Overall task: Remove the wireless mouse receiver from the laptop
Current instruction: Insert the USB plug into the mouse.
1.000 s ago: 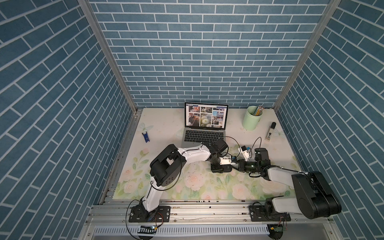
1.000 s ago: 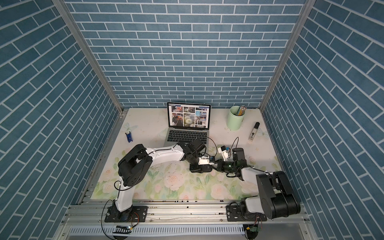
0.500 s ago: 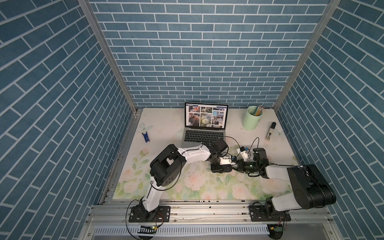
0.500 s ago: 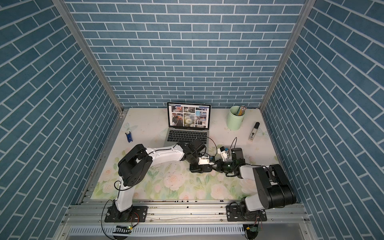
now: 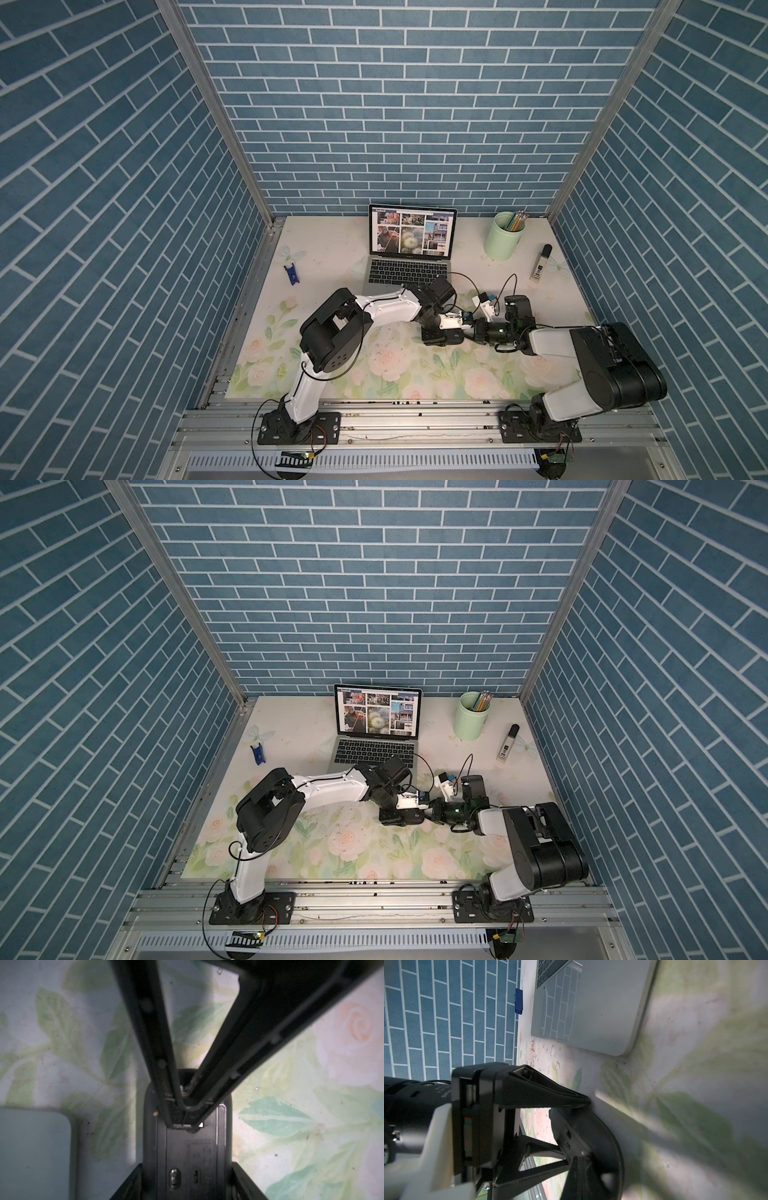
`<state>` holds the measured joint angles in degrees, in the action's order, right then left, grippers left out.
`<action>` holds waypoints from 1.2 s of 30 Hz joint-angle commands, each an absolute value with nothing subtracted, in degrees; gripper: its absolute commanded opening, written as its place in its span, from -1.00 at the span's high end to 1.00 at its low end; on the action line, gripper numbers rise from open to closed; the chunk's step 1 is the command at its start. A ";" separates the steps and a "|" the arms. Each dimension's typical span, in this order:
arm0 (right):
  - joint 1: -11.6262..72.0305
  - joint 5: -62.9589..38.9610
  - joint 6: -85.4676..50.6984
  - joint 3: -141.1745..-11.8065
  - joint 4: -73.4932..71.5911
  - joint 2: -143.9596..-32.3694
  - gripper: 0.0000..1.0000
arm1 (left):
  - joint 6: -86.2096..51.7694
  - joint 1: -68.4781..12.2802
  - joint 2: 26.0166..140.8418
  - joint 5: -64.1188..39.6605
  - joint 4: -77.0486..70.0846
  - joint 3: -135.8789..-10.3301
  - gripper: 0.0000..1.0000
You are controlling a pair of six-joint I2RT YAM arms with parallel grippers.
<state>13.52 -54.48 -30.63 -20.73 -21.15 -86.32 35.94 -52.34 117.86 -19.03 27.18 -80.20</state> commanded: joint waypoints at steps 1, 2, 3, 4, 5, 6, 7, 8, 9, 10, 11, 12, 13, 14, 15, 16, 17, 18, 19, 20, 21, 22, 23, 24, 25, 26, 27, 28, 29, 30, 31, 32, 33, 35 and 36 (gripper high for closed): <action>14.01 -52.78 -29.44 -19.48 -21.58 -87.62 1.00 | 35.99 -51.77 121.26 -17.23 31.29 -79.54 -0.18; 14.05 -52.69 -29.53 -19.04 -21.78 -87.63 1.00 | 36.03 -51.77 121.29 -17.27 31.29 -79.59 -0.18; 14.14 -52.57 -29.55 -18.69 -22.10 -87.64 1.00 | 36.00 -51.77 121.40 -17.22 31.29 -79.63 -0.19; 14.16 -52.48 -29.53 -18.34 -22.14 -87.71 1.00 | 35.95 -51.68 121.43 -17.29 31.29 -79.70 -0.18; 14.24 -52.34 -29.53 -17.99 -22.31 -87.71 1.00 | 35.97 -51.68 121.46 -17.29 31.33 -79.79 -0.18; 14.15 -52.14 -29.53 -17.69 -22.46 -87.78 1.00 | 35.95 -51.68 121.55 -17.30 31.38 -79.80 -0.18; 14.15 -52.05 -29.53 -17.45 -22.56 -87.80 1.00 | 35.93 -51.68 121.56 -17.31 31.38 -79.75 -0.19; 14.16 -51.90 -29.53 -17.19 -22.79 -87.81 1.00 | 35.90 -51.64 121.56 -17.30 31.38 -79.76 -0.18; 14.20 -51.77 -29.53 -17.05 -22.81 -87.97 1.00 | 35.92 -51.64 121.54 -17.25 31.33 -79.72 -0.18; 14.20 -51.69 -29.44 -17.05 -22.85 -88.06 1.00 | 35.86 -51.59 121.55 -17.25 31.29 -79.69 -0.18; 14.23 -51.60 -29.44 -17.18 -22.85 -88.02 1.00 | 35.87 -51.59 121.55 -17.39 31.29 -79.67 -0.18; 14.10 -51.46 -29.44 -17.43 -22.85 -87.91 1.00 | 35.78 -51.59 121.48 -17.36 31.29 -79.63 -0.18; 14.06 -51.25 -29.44 -17.80 -22.56 -87.55 1.00 | 35.68 -51.61 121.46 -17.40 31.29 -79.56 -0.18; 14.07 -50.93 -29.25 -18.44 -21.91 -87.20 1.00 | 35.68 -51.64 121.40 -17.39 31.25 -79.63 -0.18; 14.06 -50.60 -28.95 -19.13 -21.12 -86.84 1.00 | 35.60 -51.59 121.46 -17.41 31.20 -79.62 -0.18; 14.02 -50.28 -28.53 -19.84 -20.22 -86.51 1.00 | 35.47 -51.59 121.46 -17.41 31.21 -79.55 -0.17; 13.99 -49.97 -28.31 -20.32 -19.51 -86.23 1.00 | 35.34 -51.59 121.38 -17.44 31.11 -79.43 -0.16; 13.97 -49.84 -28.15 -20.71 -19.21 -86.12 1.00 | 35.23 -51.58 121.29 -17.52 31.03 -79.34 -0.16; 13.99 -49.91 -28.04 -20.93 -19.04 -86.12 1.00 | 35.24 -51.61 121.16 -17.52 30.89 -79.20 -0.16; 13.97 -50.01 -27.97 -21.07 -18.92 -86.07 1.00 | 35.16 -51.64 120.99 -17.50 30.78 -78.94 -0.16; 13.94 -50.01 -27.91 -21.17 -18.74 -86.15 1.00 | 35.20 -51.60 120.94 -17.49 30.76 -78.85 -0.17; 13.90 -50.09 -27.80 -21.08 -18.64 -86.02 1.00 | 35.16 -51.60 120.94 -17.47 30.83 -78.67 -0.19; 13.90 -50.18 -27.75 -21.01 -18.61 -85.95 1.00 | 35.24 -51.59 120.85 -17.50 30.92 -78.58 -0.20; 13.89 -50.27 -27.70 -20.92 -18.33 -85.64 1.00 | 35.33 -51.62 120.81 -17.65 31.09 -78.48 -0.20; 13.90 -50.27 -27.36 -20.91 -17.74 -85.03 1.00 | 35.42 -51.64 120.76 -17.66 31.20 -78.48 -0.21; 13.85 -49.76 -26.60 -21.06 -16.15 -84.31 1.00 | 35.42 -51.59 120.68 -17.56 31.20 -78.40 -0.20; 13.83 -48.64 -25.52 -21.62 -13.62 -83.08 1.00 | 35.50 -51.59 120.67 -17.55 31.20 -78.32 -0.20; 13.78 -47.47 -24.43 -22.08 -11.25 -81.76 1.00 | 35.51 -51.59 120.59 -17.51 31.12 -78.23 -0.20; 13.67 -46.16 -23.30 -22.58 -8.86 -79.77 1.00 | 35.51 -51.51 120.57 -17.41 30.98 -78.22 -0.20; 13.63 -44.72 -22.51 -23.12 -6.69 -77.73 1.00 | 35.51 -51.44 120.56 -17.49 30.94 -78.30 -0.20; 13.62 -43.67 -22.17 -23.28 -5.20 -75.86 1.00 | 35.51 -51.42 120.59 -17.47 30.94 -78.35 -0.20; 13.37 -42.51 -22.19 -23.27 -4.16 -73.60 1.00 | 35.50 -51.33 120.59 -17.49 30.89 -78.40 -0.20; 13.27 -41.33 -22.60 -23.12 -3.36 -71.26 1.00 | 35.43 -51.28 120.64 -17.55 30.79 -78.48 -0.20; 13.17 -37.91 -23.16 -22.77 -1.23 -66.71 1.00 | 35.41 -51.24 120.68 -17.64 30.76 -78.59 -0.20; 13.01 -34.80 -23.04 -23.06 0.95 -64.01 1.00 | 35.34 -51.15 120.59 -17.73 30.68 -78.65 -0.20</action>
